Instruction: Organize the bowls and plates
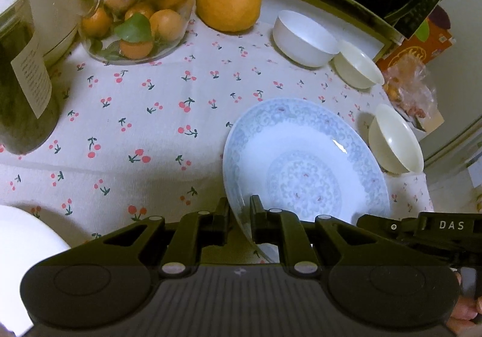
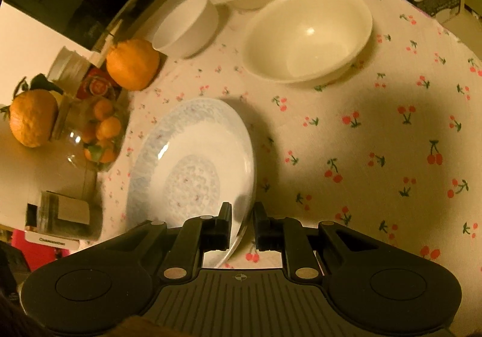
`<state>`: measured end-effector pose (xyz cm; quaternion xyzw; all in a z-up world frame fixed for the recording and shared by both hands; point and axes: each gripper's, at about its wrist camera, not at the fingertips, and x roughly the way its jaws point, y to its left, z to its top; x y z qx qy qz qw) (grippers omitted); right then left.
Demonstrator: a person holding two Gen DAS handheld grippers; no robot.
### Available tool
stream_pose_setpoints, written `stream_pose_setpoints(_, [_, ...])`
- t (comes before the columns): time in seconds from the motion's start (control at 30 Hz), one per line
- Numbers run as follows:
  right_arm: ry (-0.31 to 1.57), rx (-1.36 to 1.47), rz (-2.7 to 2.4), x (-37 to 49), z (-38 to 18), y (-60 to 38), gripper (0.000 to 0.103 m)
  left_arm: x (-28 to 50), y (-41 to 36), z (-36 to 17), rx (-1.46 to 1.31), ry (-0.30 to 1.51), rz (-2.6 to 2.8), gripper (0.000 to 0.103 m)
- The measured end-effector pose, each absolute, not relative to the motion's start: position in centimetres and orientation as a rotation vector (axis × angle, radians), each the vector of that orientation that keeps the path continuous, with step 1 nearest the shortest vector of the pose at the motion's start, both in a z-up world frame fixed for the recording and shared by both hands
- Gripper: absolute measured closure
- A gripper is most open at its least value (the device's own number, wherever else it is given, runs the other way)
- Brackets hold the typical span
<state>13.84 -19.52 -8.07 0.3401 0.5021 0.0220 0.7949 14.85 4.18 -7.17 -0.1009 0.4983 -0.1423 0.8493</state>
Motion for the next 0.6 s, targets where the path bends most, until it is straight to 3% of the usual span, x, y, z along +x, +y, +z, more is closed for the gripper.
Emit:
stream_pose_setpoints(0.3, [1.083, 0.715, 0.057, 14.01, -7.99, -19.48, 0.085, 14.97, 4.13, -7.25, -0.210, 1.052, -0.304, 0.091])
stream_pose_setpoints(0.4, [1.097, 0.710, 0.055, 14.39, -7.85, -19.41, 0.085, 15.04, 3.95, -7.23, -0.208, 1.056, -0.321, 0.081])
stream_pose_setpoints(0.53, [1.101, 0.746, 0.065, 14.37, -7.76, -19.68, 0.077, 15.09, 3.72, -6.90, -0.194, 1.053, -0.326, 0.058])
stream_pose_setpoints(0.6, [1.094, 0.749, 0.072, 14.13, -7.39, -19.71, 0.065, 15.00, 3.73, -6.59, -0.190, 1.051, -0.324, 0.046])
